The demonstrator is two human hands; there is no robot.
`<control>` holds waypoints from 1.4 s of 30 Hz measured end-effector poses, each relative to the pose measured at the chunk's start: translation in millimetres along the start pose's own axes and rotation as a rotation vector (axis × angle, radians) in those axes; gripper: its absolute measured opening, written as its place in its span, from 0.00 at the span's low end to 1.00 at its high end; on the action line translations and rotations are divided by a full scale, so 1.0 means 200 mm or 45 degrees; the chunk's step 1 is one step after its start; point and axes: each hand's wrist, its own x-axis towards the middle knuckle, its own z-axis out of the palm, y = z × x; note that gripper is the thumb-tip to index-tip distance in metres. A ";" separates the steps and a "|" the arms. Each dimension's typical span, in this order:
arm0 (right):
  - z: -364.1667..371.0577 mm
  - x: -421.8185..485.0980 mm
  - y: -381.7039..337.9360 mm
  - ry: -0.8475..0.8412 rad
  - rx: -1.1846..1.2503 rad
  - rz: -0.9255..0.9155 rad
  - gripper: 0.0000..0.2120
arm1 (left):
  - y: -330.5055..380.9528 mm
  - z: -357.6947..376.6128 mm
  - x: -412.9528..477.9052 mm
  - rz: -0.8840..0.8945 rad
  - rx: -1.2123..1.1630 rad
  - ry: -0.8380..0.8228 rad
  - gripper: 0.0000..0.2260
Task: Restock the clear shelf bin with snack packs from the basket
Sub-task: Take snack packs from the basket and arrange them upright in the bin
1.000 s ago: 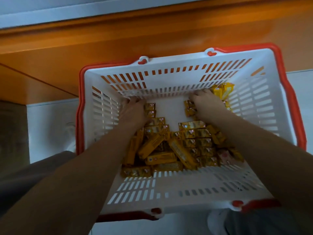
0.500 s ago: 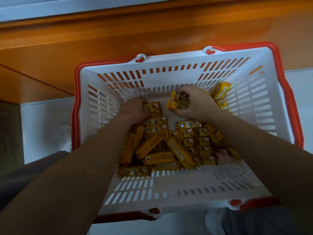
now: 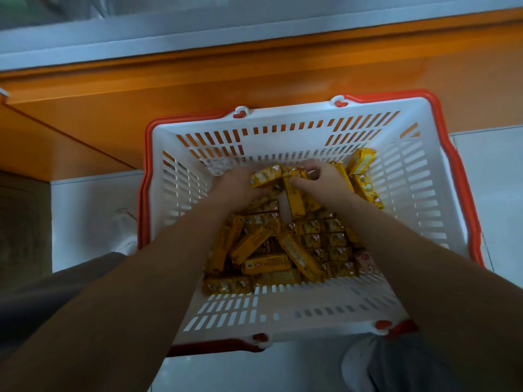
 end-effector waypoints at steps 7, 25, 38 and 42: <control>-0.02 -0.29 -0.19 -0.109 0.901 0.160 0.19 | 0.23 -0.14 -0.31 -0.079 -0.792 -0.044 0.04; -0.61 -1.27 -1.30 -0.137 1.020 -0.303 0.28 | 0.82 -1.05 -1.30 0.253 -1.266 -0.008 0.04; -0.53 -1.28 -1.38 0.036 1.113 -0.327 0.36 | 0.78 -0.99 -1.29 0.302 -1.332 0.092 0.17; -0.53 -1.22 -1.38 0.044 1.084 -0.373 0.37 | 0.81 -1.00 -1.26 0.294 -1.426 0.072 0.25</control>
